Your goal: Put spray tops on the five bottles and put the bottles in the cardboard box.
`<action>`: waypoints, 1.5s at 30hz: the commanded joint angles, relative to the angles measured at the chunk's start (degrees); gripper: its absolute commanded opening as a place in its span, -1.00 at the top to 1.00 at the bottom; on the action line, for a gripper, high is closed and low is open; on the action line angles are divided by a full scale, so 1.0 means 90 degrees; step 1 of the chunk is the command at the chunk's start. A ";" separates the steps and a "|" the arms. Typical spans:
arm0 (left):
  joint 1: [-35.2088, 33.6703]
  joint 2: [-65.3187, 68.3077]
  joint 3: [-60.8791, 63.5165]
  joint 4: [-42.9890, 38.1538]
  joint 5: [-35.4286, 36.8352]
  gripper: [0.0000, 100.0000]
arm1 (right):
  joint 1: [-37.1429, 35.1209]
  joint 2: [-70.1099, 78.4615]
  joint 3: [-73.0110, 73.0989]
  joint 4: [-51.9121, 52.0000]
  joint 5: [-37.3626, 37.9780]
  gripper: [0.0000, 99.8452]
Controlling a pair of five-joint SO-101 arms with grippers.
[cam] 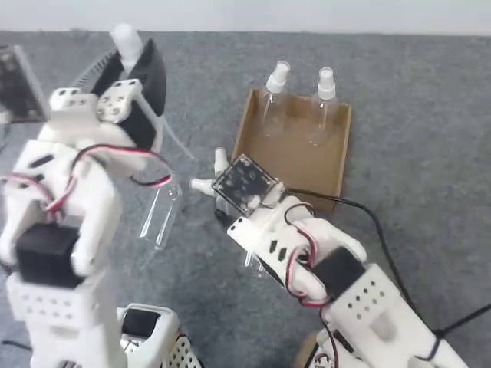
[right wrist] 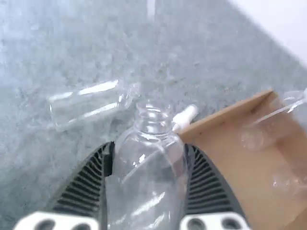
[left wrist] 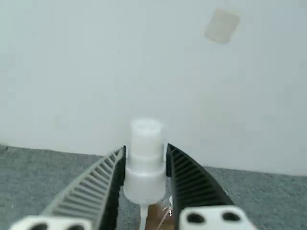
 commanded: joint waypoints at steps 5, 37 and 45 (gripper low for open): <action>0.0430 -0.0078 0.0239 -0.0078 0.0234 0.89 | -0.0054 -0.0650 0.0410 -0.0444 -0.0020 0.99; 0.0225 -0.0127 0.0689 -0.0254 0.0371 0.89 | 0.0093 -0.0650 0.0684 -0.0728 -0.0039 0.99; 0.0791 -0.0127 0.1158 -0.0293 0.0586 0.89 | 0.0093 -0.0659 0.0684 -0.0728 -0.0039 0.99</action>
